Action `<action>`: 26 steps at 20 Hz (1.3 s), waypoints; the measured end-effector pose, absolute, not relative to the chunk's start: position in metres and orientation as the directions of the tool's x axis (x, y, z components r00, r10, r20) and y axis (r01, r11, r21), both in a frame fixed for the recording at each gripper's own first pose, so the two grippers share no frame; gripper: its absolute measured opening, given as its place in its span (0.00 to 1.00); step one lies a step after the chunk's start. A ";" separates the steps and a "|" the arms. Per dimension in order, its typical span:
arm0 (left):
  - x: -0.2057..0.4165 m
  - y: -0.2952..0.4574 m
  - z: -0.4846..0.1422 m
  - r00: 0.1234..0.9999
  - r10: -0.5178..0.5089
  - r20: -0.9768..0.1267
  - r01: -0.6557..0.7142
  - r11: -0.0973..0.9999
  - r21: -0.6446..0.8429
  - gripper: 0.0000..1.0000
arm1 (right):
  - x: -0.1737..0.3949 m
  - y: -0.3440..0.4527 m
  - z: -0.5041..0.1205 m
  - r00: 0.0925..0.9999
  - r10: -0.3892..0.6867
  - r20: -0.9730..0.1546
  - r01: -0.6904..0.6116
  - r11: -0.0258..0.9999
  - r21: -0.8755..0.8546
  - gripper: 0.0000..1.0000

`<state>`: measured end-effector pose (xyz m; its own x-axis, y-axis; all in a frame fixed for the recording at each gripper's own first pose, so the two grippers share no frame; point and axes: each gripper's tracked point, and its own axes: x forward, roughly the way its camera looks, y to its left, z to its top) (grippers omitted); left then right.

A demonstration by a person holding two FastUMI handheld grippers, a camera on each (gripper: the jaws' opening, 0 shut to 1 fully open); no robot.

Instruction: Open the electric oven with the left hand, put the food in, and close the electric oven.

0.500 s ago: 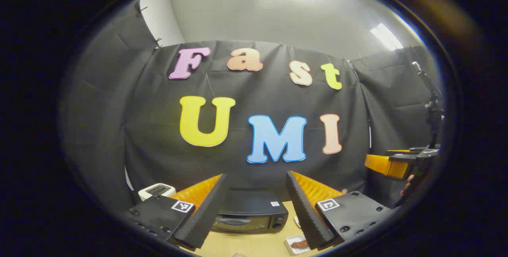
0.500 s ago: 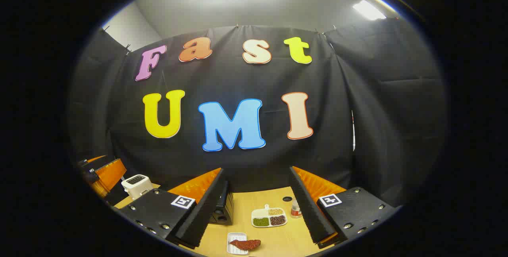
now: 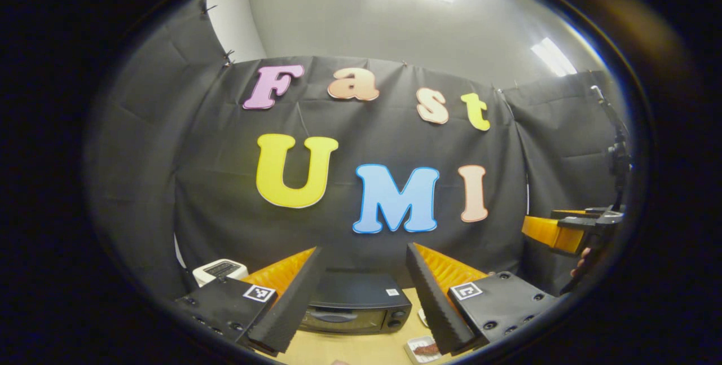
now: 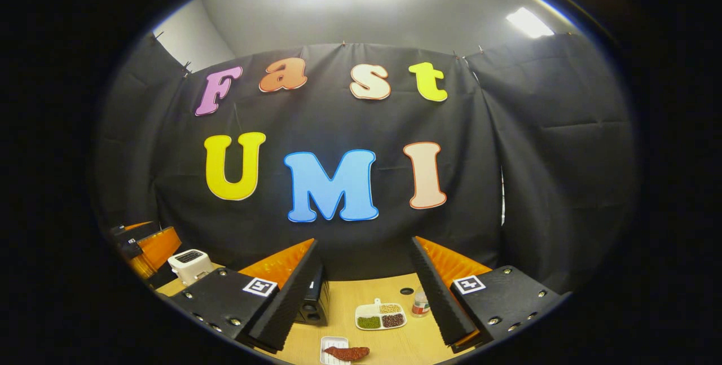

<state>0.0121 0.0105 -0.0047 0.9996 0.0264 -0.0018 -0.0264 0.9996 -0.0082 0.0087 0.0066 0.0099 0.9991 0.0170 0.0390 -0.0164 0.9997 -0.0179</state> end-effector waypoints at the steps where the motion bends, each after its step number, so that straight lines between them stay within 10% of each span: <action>1: 0.012 0.011 -0.005 0.999 0.035 0.000 -0.035 0.999 0.002 0.99 | 0.010 0.008 0.007 0.999 0.029 0.031 -0.028 1.000 -0.012 0.98; 26: 0.149 0.068 -0.301 0.880 0.119 -0.460 -0.102 0.993 0.062 0.97 | 0.023 -0.059 -0.028 0.994 -0.063 -0.088 0.057 0.996 -0.067 0.98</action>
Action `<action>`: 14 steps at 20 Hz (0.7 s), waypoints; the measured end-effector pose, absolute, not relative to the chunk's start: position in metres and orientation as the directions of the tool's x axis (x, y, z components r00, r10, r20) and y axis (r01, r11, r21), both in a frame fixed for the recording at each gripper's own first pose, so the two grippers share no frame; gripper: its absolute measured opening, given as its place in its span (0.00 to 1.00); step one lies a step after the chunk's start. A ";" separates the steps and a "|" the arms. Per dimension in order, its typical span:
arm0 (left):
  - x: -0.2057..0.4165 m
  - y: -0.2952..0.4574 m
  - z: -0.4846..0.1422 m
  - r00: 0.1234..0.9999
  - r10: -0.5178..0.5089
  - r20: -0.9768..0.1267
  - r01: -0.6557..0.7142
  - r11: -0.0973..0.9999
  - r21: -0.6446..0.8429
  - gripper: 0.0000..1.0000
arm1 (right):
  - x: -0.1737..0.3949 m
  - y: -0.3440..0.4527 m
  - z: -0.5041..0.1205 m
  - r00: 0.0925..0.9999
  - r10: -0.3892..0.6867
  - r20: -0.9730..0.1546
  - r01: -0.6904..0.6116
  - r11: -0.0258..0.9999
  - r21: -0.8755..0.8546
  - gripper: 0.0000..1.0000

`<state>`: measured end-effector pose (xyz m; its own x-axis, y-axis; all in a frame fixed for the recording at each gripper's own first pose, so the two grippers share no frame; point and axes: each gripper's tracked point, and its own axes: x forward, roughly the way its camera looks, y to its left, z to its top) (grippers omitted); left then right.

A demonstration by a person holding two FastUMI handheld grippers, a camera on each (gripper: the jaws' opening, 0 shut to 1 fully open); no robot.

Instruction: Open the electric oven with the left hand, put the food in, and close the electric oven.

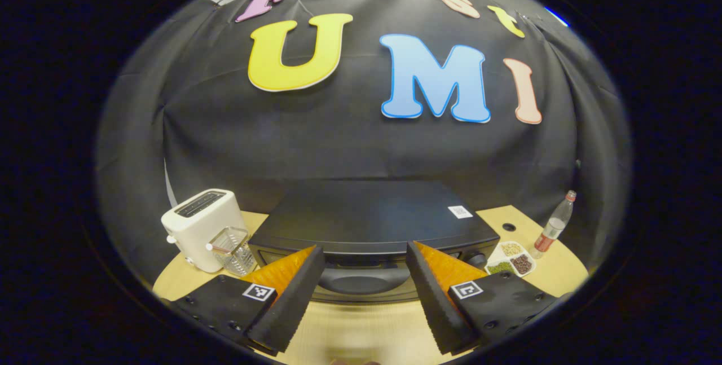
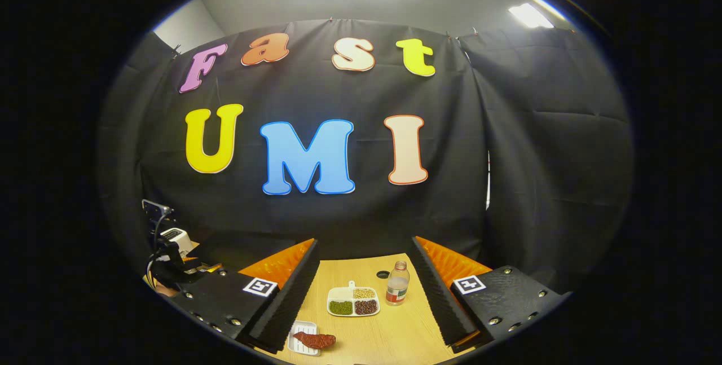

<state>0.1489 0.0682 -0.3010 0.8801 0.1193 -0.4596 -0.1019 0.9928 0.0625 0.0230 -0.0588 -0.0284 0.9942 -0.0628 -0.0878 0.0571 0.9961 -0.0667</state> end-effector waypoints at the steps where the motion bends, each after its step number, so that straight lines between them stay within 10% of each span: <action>1: 0.153 0.070 -0.308 0.875 0.118 -0.469 -0.099 0.993 0.065 0.99 | 0.023 -0.059 -0.028 0.994 -0.067 -0.087 0.061 0.995 -0.073 0.98; 14: 0.137 0.074 -0.329 0.865 0.113 -0.488 -0.081 0.993 0.085 0.99 | 0.019 -0.034 -0.026 0.995 -0.044 -0.089 0.037 0.996 -0.086 0.98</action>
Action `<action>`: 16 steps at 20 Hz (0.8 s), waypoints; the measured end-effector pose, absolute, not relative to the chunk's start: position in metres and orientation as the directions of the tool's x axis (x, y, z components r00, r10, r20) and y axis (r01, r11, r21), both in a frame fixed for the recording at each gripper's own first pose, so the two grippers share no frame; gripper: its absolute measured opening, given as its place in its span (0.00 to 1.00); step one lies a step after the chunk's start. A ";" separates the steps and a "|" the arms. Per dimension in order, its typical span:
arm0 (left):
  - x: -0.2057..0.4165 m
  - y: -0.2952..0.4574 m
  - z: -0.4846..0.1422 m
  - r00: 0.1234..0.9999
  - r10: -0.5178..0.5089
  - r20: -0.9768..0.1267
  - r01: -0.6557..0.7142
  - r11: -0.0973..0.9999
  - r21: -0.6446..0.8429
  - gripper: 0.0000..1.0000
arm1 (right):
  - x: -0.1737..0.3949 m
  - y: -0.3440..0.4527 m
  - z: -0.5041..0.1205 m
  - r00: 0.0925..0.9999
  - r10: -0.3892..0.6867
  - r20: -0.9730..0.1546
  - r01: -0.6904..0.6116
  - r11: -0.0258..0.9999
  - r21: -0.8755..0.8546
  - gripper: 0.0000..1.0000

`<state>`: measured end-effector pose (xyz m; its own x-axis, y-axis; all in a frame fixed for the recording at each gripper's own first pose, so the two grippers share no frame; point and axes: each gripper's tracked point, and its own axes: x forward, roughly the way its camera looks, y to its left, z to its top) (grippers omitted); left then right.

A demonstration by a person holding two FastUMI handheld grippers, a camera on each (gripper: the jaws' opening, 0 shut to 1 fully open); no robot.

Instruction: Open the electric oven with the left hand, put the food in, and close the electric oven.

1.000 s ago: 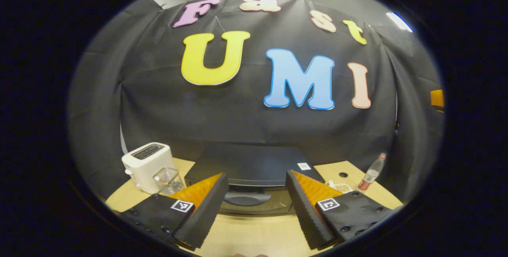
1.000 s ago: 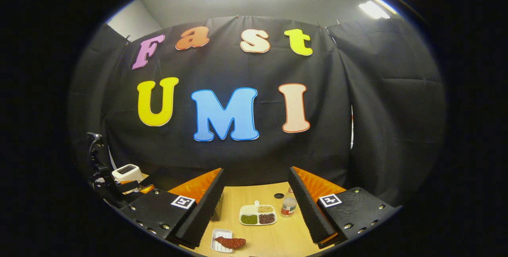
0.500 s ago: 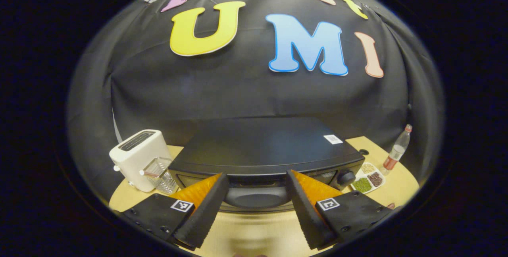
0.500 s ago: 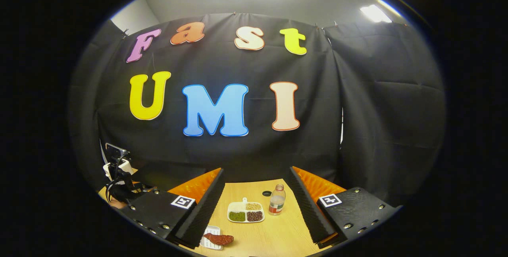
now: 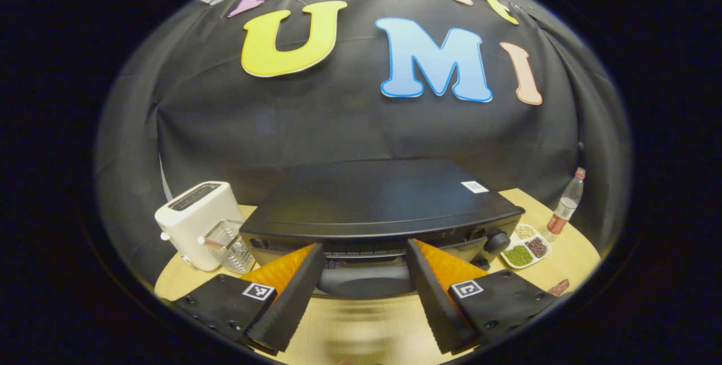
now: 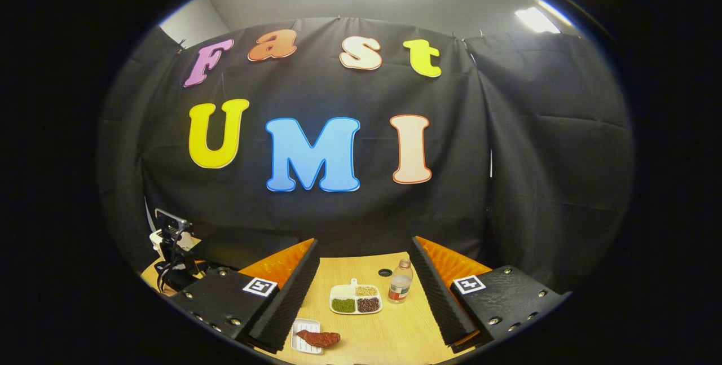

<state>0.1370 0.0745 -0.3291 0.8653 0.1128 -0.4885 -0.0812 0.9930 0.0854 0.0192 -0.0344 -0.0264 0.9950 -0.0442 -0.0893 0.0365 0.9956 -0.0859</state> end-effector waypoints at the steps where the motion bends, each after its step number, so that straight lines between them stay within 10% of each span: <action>1: 0.130 0.073 -0.330 0.862 0.110 -0.496 -0.080 0.993 0.083 1.00 | 0.019 -0.031 -0.026 0.996 -0.036 -0.085 0.029 0.996 -0.086 0.98; 16: 0.037 0.062 -0.376 0.801 0.081 -0.593 -0.025 0.994 0.102 0.96 | 0.007 -0.025 -0.033 0.994 0.005 -0.109 -0.013 0.997 -0.073 0.98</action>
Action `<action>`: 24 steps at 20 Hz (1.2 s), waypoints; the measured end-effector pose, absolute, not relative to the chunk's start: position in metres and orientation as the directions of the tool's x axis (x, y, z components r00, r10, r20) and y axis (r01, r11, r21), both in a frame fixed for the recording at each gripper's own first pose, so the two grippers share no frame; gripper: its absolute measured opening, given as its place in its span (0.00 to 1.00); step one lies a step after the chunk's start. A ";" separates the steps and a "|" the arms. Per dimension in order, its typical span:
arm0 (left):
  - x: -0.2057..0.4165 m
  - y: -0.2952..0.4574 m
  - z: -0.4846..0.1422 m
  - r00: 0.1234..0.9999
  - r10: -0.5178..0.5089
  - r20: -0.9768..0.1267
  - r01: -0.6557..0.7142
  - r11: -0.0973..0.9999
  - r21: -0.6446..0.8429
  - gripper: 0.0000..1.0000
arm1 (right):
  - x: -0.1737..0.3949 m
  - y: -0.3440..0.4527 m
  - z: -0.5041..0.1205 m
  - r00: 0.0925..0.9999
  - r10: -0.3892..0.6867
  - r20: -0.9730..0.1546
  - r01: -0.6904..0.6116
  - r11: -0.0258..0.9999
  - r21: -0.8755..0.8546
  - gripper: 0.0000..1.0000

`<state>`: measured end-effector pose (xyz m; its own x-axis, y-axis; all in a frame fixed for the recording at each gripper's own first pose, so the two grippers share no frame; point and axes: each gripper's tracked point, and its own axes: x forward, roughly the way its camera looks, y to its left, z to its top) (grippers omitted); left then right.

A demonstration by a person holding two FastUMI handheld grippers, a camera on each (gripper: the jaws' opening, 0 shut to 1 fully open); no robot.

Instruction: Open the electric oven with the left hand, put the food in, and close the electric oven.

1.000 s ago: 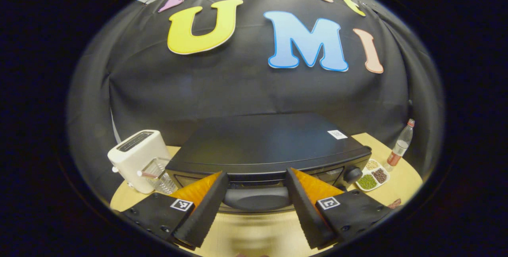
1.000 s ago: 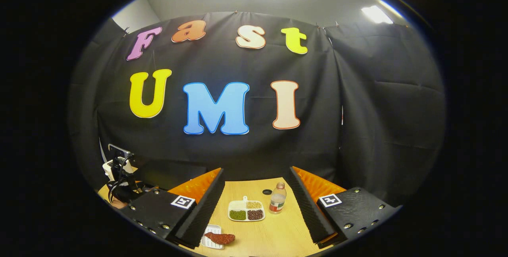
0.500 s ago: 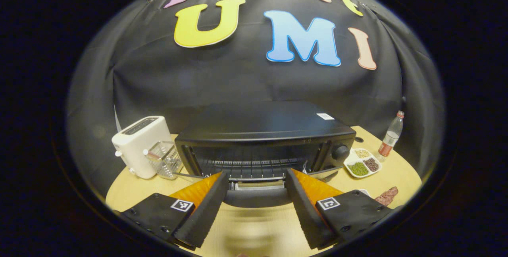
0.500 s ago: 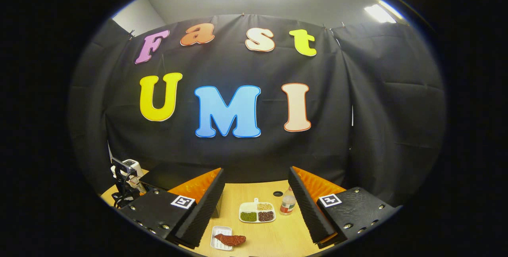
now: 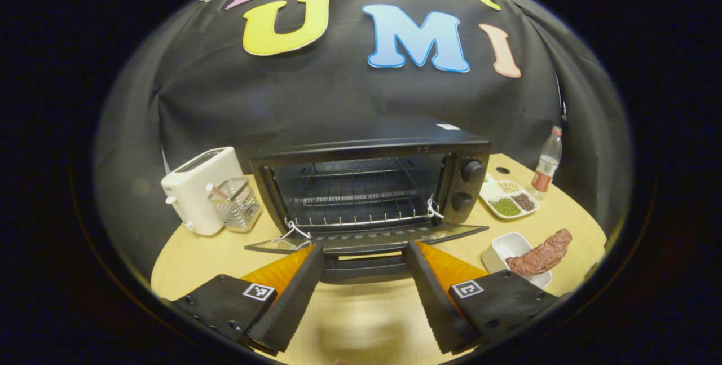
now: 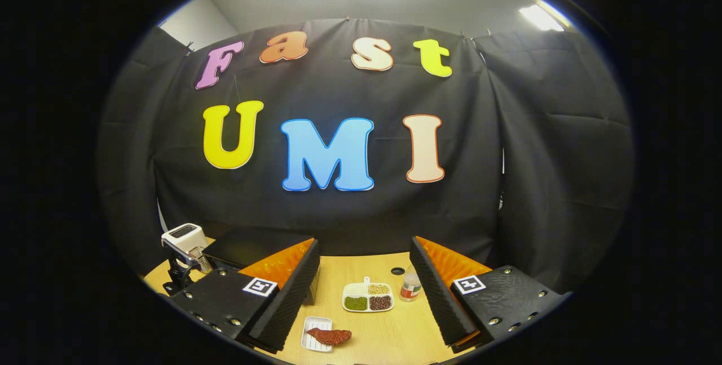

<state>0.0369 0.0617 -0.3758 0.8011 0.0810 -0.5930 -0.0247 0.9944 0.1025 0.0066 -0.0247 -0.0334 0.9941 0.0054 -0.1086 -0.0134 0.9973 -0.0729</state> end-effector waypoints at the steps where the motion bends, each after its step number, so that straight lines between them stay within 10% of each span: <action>1: 0.033 0.062 -0.380 0.796 0.081 -0.599 -0.022 0.994 0.104 0.95 | 0.005 -0.026 -0.036 0.993 0.001 -0.114 -0.009 0.997 -0.071 0.98; 11: 0.001 0.063 -0.412 0.732 0.043 -0.680 -0.021 0.999 0.041 0.98 | 0.001 -0.009 -0.062 0.970 0.153 -0.190 -0.161 0.987 -0.026 0.98; 24: 0.036 0.013 -0.126 0.973 0.059 -0.222 -0.050 0.998 0.044 1.00 | 0.028 -0.035 -0.240 0.781 0.322 -0.535 -0.127 0.921 0.368 0.99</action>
<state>0.0360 0.0130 -0.1265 0.9732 0.0587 -0.2225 -0.0500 0.9978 0.0443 0.0276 -0.0349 -0.2396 0.7810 0.3219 -0.5352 -0.1274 0.9210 0.3682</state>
